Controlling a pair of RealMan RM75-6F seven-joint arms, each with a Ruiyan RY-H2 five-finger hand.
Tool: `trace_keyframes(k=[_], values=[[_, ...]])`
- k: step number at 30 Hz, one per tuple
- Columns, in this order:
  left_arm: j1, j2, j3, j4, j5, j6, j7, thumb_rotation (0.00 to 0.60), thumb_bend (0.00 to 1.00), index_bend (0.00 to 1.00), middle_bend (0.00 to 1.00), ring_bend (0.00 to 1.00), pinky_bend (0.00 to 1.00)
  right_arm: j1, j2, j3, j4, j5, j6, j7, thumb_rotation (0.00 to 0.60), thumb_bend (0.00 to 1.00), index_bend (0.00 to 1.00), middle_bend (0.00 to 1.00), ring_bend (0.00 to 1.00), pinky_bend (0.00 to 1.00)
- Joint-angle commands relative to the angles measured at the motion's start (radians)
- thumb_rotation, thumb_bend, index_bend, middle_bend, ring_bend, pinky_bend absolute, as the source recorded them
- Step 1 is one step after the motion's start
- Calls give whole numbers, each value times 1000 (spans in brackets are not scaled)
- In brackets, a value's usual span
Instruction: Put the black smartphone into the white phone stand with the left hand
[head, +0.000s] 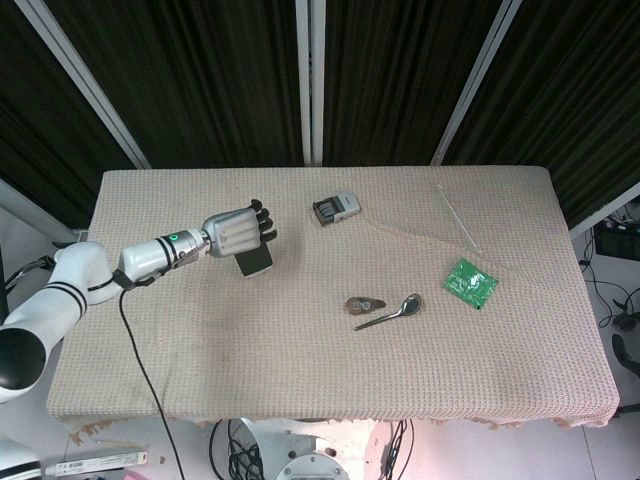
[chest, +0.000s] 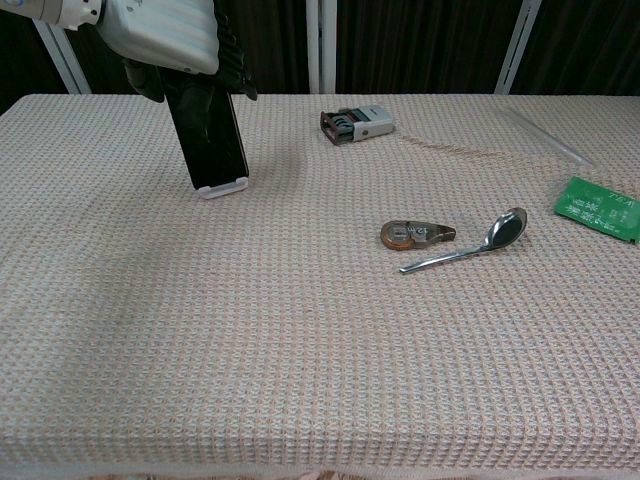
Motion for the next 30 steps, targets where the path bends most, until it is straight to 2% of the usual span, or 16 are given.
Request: trace_keyframes(k=[1, 5, 8, 12, 17, 21, 22, 25, 30], values=[[1, 8, -5, -18, -12, -12, 6, 600, 180, 77, 133, 146, 268, 0, 0, 0, 0, 0, 0, 0, 600, 211, 0, 0, 0, 0], [5, 27, -13, -57, -29, -15, 3, 600, 160, 43, 44, 62, 219, -3, 3, 1, -4, 0, 5, 1, 600, 211, 0, 0, 0, 0], [14, 46, -31, -85, -48, -1, 19, 600, 146, 37, 9, 49, 210, -4, 6, 1, -8, -5, 11, 3, 600, 211, 0, 0, 0, 0], [43, 103, -69, -176, -96, 36, 41, 600, 137, 35, 6, 49, 209, -5, 10, -1, -12, -13, 14, 5, 600, 211, 0, 0, 0, 0], [132, 251, -119, -415, -212, 94, 94, 600, 94, 34, 6, 49, 209, -5, 19, 0, -12, -21, 18, 17, 600, 211, 0, 0, 0, 0], [290, 372, -157, -651, -385, 207, 202, 599, 4, 41, 23, 49, 209, -4, 23, -2, -1, -24, 14, 33, 600, 211, 0, 0, 0, 0], [349, 395, -162, -716, -441, 256, 230, 583, 0, 44, 29, 49, 209, -3, 23, -3, 3, -26, 11, 37, 600, 210, 0, 0, 0, 0], [500, 415, -155, -822, -526, 404, 259, 449, 0, 51, 50, 50, 209, 0, 21, -9, 11, -32, 1, 44, 600, 210, 0, 0, 0, 0], [727, 381, -121, -862, -567, 608, 147, 224, 0, 51, 62, 50, 207, 3, 16, -25, 14, -46, -12, 51, 600, 210, 0, 0, 0, 0]])
